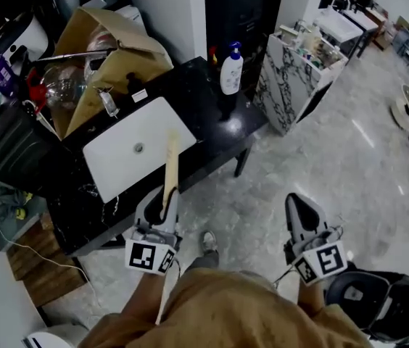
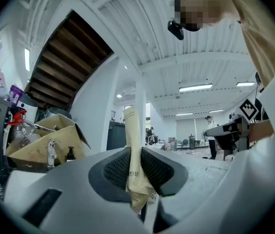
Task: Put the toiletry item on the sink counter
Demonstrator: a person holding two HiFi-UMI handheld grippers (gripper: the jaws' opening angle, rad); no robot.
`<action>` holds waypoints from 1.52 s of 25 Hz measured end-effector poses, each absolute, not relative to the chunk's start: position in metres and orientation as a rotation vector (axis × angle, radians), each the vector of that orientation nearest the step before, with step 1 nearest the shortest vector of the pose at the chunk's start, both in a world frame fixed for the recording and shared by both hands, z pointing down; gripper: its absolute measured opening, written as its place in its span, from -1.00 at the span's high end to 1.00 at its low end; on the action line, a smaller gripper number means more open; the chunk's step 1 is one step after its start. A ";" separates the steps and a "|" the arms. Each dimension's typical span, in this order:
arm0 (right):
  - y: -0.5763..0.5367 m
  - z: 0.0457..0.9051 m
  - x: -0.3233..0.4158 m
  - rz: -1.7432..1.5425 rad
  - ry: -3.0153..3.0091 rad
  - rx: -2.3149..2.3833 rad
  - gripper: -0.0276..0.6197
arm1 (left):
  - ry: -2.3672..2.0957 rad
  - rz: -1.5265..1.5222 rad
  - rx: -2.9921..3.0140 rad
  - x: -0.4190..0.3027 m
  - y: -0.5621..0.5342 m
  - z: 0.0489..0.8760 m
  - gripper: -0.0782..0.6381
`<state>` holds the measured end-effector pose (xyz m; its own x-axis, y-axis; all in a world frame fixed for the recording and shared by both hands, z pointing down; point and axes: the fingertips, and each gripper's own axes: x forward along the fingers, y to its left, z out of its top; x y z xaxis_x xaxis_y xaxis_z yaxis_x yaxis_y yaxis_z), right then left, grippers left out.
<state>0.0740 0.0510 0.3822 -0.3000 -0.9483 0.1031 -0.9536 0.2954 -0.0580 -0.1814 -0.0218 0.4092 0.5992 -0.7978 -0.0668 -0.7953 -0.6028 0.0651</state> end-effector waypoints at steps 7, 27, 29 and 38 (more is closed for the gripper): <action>-0.017 0.386 0.081 0.209 -2.411 1.900 0.90 | -1.221 -0.146 2.802 -0.157 -0.104 0.421 0.60; -0.183 0.375 0.153 0.173 -2.667 1.721 0.90 | -1.377 -0.078 2.740 -0.075 -0.197 0.415 0.60; -0.194 0.377 0.160 0.179 -2.688 1.688 0.90 | -1.412 -0.063 2.721 -0.070 -0.203 0.417 0.60; -0.225 0.392 0.182 0.215 -2.735 1.600 0.90 | -1.476 -0.024 2.686 -0.041 -0.223 0.427 0.60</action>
